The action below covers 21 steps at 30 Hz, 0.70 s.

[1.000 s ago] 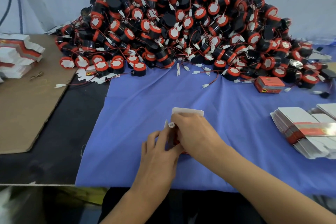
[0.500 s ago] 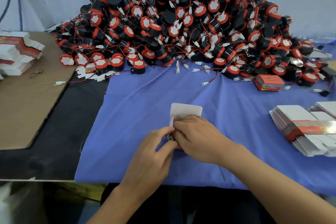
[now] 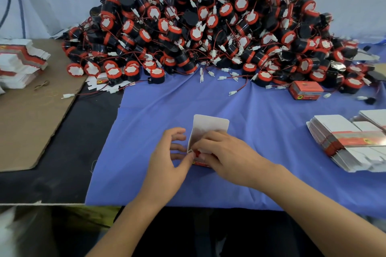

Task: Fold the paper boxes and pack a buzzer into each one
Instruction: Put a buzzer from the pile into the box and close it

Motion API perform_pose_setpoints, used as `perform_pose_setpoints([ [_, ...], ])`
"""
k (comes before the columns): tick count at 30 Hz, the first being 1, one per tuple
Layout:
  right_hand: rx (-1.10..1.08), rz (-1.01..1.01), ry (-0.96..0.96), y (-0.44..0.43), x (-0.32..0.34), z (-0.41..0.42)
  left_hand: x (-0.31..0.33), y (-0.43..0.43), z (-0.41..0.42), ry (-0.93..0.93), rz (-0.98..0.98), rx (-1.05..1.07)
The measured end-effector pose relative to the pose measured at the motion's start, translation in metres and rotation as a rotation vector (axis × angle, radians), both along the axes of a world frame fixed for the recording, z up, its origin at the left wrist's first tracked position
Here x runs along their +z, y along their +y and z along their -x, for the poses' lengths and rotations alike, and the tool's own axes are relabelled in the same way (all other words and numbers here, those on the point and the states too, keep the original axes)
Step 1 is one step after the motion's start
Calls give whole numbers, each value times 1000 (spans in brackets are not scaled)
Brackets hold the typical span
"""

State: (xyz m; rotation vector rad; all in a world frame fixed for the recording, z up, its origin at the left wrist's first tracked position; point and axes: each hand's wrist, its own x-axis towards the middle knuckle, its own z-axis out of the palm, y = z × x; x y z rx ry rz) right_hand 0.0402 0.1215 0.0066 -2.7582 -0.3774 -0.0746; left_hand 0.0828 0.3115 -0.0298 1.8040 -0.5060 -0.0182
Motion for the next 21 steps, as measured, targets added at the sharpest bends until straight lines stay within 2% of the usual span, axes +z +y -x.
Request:
perform_pose_setpoints([
  [2,7,10,-3,2,0,1,1,-4,-3,161,47,-3],
  [9,18,47,-3,3,2,4,4,-24,-7,549,179,111],
  [12,-13,23,0,5,3,1,6,-33,-10,637,208,176],
  [14,-24,18,19,7,4,-2,4,-38,-8,600,207,202],
  [16,-25,26,53,8,5,-5,1,-38,-5,462,111,236],
  [18,-9,71,71,8,6,-8,-3,-34,-1,304,7,193],
  [21,23,109,40,10,3,-8,-10,-22,4,135,0,81],
])
